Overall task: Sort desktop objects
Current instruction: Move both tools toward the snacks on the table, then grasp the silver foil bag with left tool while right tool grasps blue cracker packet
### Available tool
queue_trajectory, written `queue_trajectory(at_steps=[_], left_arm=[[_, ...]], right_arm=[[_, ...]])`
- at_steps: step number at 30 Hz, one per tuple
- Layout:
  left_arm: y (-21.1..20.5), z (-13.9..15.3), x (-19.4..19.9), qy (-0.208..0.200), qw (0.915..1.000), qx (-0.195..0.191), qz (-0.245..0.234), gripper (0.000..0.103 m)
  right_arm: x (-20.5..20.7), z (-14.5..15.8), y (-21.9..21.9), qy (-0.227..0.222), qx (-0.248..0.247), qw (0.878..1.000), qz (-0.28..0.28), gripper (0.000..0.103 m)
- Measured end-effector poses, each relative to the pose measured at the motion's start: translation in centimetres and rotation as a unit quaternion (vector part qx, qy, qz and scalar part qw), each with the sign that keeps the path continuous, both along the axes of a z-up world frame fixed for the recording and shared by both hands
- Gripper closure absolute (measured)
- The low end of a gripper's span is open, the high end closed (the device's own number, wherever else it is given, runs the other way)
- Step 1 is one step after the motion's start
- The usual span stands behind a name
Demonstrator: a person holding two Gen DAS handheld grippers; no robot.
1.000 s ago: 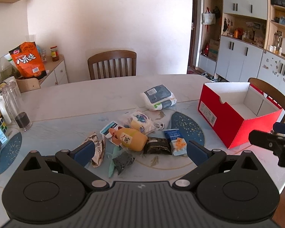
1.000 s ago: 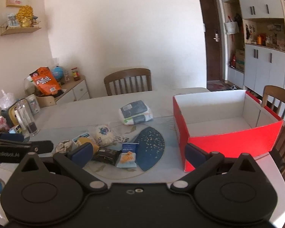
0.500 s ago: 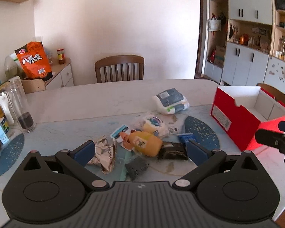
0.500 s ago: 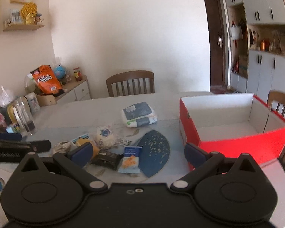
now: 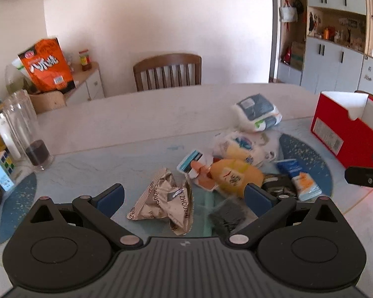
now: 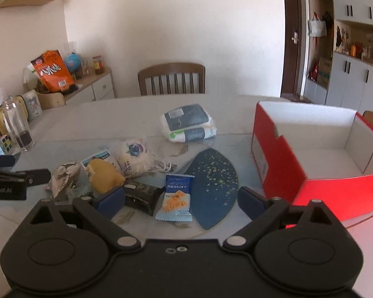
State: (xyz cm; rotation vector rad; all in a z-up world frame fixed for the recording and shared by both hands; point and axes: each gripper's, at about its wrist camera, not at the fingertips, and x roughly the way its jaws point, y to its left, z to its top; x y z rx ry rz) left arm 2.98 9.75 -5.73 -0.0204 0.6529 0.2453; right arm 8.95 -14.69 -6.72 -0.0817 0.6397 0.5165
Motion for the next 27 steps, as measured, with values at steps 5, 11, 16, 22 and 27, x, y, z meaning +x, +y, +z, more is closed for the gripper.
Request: queue_trajectory(at_steps=[5,11,16,22,27], left_arm=[[1.8,-1.6,1.7,0.021,0.9997,-0.006,-0.007,0.0],[3.8,-3.4,3.1,0.043,0.9989,-0.013,-0.016,0.001],[4.7,-4.4,3.5,0.051,0.9982,-0.013,-0.03,0.001],[5.4,-5.1,4.3,0.058,0.9972,-0.021,-0.042,0.001],[6.2,-5.5,5.3,0.067,0.9954,-0.04,-0.056,0.001]], right_arm=[[2.0,-1.1,1.6,0.022,-0.013,1.0,-0.004,0.015],[3.6,-2.7,2.8,0.046,-0.031,0.998,-0.015,0.019],[4.9,-3.9,3.4,0.065,-0.048,0.997,-0.022,0.024],[6.2,-5.1,3.9,0.085,-0.06,0.994,-0.028,0.027],[6.8,-5.6,4.5,0.092,-0.064,0.993,-0.025,0.028]])
